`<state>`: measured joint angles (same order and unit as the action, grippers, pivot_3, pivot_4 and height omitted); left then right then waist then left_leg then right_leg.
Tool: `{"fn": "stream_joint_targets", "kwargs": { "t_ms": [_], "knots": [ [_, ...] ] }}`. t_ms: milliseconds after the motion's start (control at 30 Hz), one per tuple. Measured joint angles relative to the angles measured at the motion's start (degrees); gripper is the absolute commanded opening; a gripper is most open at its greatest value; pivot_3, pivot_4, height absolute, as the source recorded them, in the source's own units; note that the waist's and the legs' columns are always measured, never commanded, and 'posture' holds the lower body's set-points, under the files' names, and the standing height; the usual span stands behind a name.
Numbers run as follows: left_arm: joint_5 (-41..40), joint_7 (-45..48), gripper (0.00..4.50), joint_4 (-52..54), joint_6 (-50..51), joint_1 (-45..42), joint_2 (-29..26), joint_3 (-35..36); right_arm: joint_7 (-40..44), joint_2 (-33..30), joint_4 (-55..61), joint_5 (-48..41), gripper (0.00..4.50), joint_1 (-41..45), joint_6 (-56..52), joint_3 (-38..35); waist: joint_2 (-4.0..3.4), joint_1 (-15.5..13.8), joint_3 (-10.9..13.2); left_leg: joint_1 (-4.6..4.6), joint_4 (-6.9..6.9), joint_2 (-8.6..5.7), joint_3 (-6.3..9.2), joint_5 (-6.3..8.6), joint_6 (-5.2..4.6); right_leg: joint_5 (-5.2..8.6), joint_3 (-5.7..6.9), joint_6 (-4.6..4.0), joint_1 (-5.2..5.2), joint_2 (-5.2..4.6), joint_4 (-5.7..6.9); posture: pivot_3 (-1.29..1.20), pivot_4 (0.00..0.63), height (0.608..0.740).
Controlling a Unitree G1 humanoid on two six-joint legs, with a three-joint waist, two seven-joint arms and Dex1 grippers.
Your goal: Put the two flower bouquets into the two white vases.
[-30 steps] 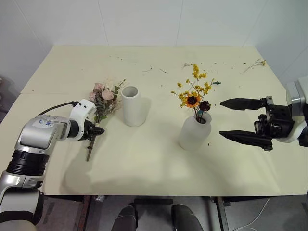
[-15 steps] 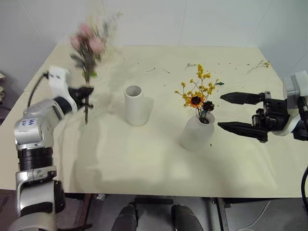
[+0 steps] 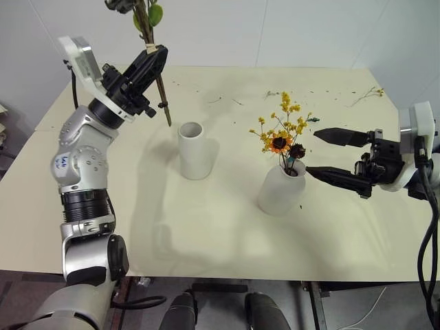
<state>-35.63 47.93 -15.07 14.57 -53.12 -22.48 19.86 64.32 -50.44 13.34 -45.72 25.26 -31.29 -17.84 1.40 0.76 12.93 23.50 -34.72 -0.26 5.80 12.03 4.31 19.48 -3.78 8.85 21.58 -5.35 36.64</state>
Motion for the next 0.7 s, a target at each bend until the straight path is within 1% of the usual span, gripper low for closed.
{"fn": "stream_joint_targets", "kwargs": {
  "t_ms": [167, 367, 467, 700],
  "knots": [
    [0.6, 2.4, 0.03, -4.2, -5.6, 1.1, 2.7, -1.2, -2.1, 0.1, 2.2, -0.3, 4.50, -2.4, -0.1, -0.8, 0.00, -0.4, 0.0, 0.02, -0.06, -0.01, 0.01, 0.02, -0.04, -0.01, 0.00, 0.02, -0.02, -0.01, -0.01, 0.00, 0.150, 0.740],
    [0.7, 2.5, 0.03, -9.5, -11.9, -0.6, 5.5, -0.9, -4.5, 0.1, 4.1, -1.3, 4.50, -3.8, -0.4, -2.4, 0.01, -0.7, 0.0, 0.03, -0.23, -0.03, 0.03, 0.05, -0.09, -0.08, 0.00, 0.08, -0.10, 0.00, -0.01, 0.00, 0.150, 0.740],
    [0.4, 2.6, 0.03, -10.6, -11.9, -1.7, 6.6, -1.0, -5.5, 0.1, 5.4, -2.0, 4.50, -4.1, -1.1, -2.8, 0.02, -0.7, 0.0, 0.07, -0.30, -0.03, 0.03, 0.06, -0.11, -0.14, 0.00, 0.12, -0.13, 0.00, -0.05, 0.00, 0.150, 0.740],
    [-0.3, 4.3, 0.03, -10.6, -8.6, -2.4, 6.3, -2.0, -7.2, 0.1, 6.8, -2.9, 4.50, -5.5, -1.5, -3.1, 0.02, -0.5, 0.0, 0.08, -0.25, -0.02, 0.03, 0.07, -0.12, -0.14, 0.00, 0.12, -0.10, 0.03, -0.10, 0.00, 0.150, 0.740]
  ]
}}
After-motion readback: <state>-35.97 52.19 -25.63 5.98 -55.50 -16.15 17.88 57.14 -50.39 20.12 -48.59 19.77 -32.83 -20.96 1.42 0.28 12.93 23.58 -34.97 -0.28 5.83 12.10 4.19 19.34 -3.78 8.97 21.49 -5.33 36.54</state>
